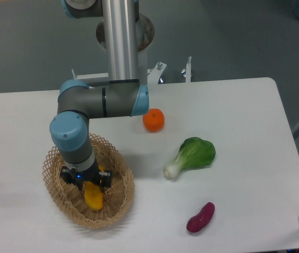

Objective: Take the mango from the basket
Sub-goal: 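Close the gripper around the yellow mango inside the basket, then lift the mango out of the basket and carry it beside the bok choy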

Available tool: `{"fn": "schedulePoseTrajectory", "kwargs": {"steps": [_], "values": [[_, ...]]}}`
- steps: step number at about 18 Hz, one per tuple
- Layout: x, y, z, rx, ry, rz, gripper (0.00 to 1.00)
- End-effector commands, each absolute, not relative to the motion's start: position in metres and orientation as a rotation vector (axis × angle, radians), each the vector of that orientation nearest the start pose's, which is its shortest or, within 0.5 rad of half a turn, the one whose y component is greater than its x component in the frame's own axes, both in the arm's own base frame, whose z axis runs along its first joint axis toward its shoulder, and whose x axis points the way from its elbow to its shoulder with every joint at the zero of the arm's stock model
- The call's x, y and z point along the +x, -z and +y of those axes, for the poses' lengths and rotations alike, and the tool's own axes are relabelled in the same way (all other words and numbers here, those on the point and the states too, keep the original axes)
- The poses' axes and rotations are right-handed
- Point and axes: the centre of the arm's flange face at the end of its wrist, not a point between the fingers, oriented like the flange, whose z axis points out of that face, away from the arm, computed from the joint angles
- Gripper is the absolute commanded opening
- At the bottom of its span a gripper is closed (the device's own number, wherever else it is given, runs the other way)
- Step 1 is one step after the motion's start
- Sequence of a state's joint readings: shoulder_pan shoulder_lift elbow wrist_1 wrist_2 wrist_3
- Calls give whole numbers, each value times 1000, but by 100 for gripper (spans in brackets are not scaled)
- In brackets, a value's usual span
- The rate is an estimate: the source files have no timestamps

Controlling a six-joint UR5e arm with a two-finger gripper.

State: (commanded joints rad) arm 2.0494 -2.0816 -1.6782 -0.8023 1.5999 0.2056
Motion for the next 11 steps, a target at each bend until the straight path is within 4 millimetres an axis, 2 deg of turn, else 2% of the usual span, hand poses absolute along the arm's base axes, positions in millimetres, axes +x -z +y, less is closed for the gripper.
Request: {"fn": "schedulePoseTrajectory", "kwargs": {"steps": [3,5,8,11], "values": [[-182,-236,631,-2958,-128,-408,39],[-186,-238,629,-2953,-131,-419,39],[-207,-269,620,-2904,-157,-451,39],[-237,-299,613,-2868,-194,-447,40]]}}
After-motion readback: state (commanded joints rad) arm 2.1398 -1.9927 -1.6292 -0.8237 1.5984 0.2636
